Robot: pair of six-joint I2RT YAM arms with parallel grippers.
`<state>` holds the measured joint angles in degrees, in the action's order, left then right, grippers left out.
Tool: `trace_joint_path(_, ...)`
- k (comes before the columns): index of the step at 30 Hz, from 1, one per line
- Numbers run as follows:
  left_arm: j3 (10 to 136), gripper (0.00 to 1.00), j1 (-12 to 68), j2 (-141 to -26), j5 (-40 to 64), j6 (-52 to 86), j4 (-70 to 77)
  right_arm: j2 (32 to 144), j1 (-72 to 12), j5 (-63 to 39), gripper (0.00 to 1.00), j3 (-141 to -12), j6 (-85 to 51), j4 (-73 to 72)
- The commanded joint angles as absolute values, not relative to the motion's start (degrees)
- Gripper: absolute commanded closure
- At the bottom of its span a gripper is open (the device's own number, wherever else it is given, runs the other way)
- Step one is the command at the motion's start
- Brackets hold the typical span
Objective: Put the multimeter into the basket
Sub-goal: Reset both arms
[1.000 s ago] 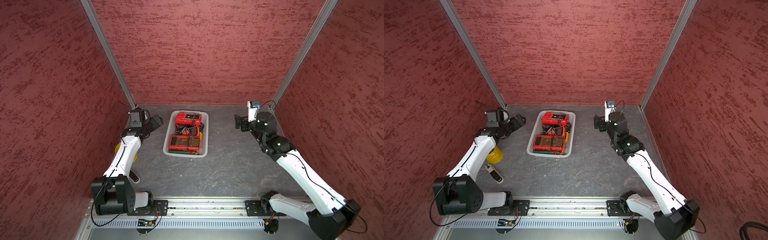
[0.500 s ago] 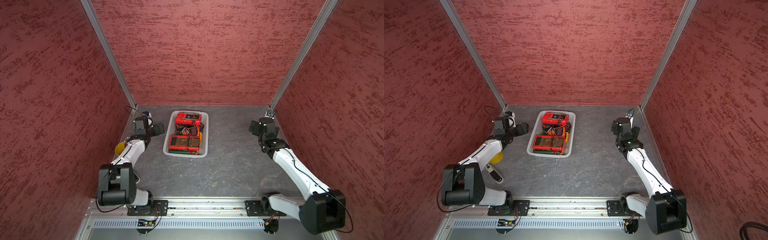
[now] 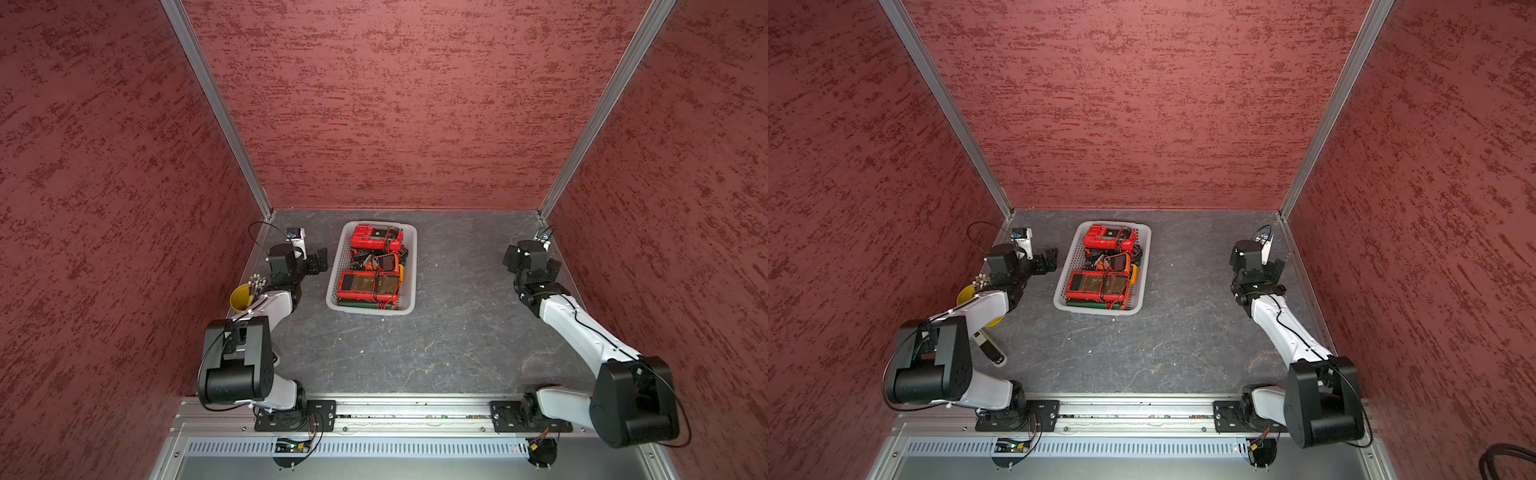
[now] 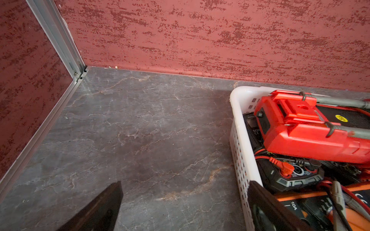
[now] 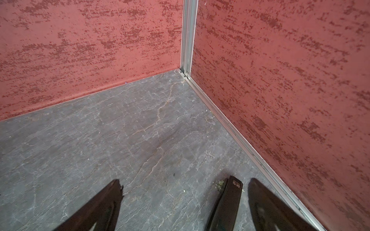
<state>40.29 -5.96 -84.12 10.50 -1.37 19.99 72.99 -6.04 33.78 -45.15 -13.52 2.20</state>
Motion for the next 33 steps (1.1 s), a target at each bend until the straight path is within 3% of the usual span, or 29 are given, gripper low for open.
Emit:
trace_joint_path(1, 37.9, 0.0, -6.3, -81.3, 11.6, -2.5, 22.3, 73.1, -5.7, 35.6, 0.01, -43.5, -14.9, -0.3)
trace_joint_path(22, 31.9, 0.0, -8.4, -75.7, 15.8, 1.6, 24.9, 66.9, -5.6, 35.5, 0.01, -28.7, -17.6, -8.9)
trace_joint_path(25, 27.6, 0.0, -6.5, -74.2, 12.7, 1.8, 26.8, 66.5, -5.6, 35.2, 0.01, -28.3, -17.6, -9.1)
trace_joint_path(33, 26.0, 0.0, -6.6, -78.2, 11.8, 0.9, 35.0, 66.1, -5.6, 31.1, 0.01, -25.2, -15.1, -16.5)
